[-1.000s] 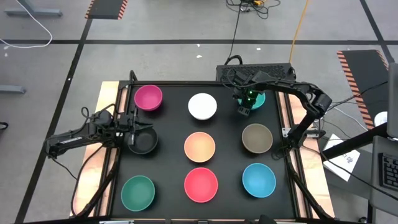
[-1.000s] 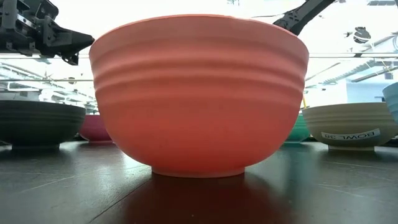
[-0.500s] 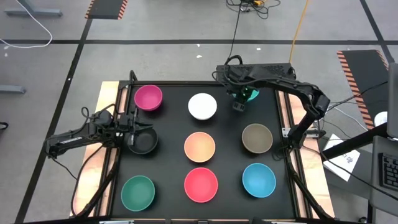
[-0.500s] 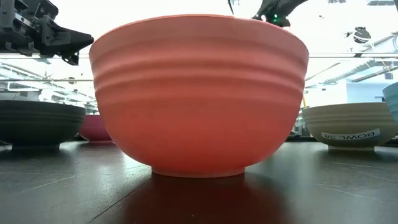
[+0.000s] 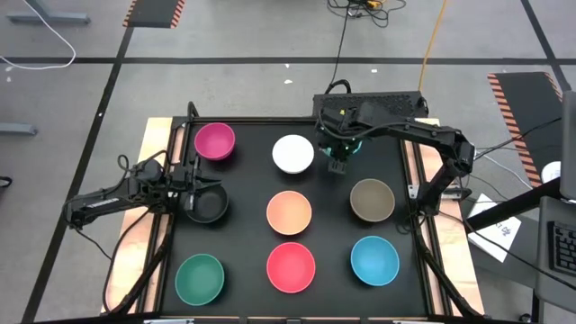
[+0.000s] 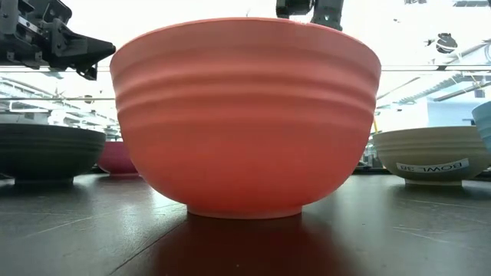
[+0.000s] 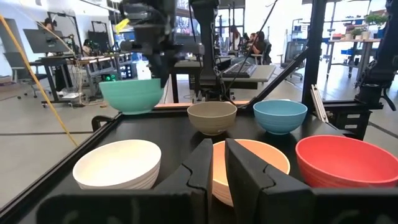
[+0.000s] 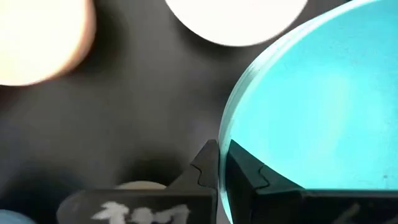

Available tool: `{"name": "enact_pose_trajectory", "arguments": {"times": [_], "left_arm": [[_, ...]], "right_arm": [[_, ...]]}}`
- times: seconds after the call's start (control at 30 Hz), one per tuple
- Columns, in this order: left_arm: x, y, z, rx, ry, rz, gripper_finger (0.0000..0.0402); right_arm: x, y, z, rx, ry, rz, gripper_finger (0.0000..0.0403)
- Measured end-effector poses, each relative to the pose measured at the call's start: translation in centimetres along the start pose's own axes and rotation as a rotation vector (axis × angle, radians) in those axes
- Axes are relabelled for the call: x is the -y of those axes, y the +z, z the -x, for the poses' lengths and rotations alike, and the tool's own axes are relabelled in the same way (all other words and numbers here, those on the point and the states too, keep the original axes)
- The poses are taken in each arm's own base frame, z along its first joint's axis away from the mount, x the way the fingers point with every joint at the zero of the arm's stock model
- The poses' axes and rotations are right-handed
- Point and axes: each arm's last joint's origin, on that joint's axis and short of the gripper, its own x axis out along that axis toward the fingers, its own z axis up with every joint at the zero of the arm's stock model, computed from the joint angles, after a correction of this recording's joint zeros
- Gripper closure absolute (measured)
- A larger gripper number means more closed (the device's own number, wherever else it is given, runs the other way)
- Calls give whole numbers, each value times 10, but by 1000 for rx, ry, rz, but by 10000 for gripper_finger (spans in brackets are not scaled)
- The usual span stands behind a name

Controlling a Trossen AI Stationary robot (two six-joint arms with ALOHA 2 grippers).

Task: Nest bowls inside each other
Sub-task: Stack the light blue bowl on top of the orange bowl

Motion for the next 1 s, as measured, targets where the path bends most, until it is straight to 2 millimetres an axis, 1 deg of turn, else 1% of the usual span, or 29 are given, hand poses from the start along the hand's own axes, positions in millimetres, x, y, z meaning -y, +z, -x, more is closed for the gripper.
{"name": "enact_pose_trajectory", "arguments": {"times": [0.17,0.3,0.37,0.57,0.73,0.83,1.0], "left_arm": [[0,0,0,0,0,0,355],[0,0,0,0,1,0,355],[0,0,0,1,2,-1,355],[0,0,0,0,2,5,355],[0,0,0,0,2,4,355],[0,0,0,0,2,1,355],[0,0,0,0,3,0,355]], "right_arm": [[-20,5,14,46,18,31,402],[-44,11,24,88,62,73,403],[-55,15,28,83,96,95,403],[-82,33,32,23,100,151,403],[-104,48,33,50,116,211,403],[-117,51,37,77,126,258,403],[-134,49,48,118,150,307,403]]}}
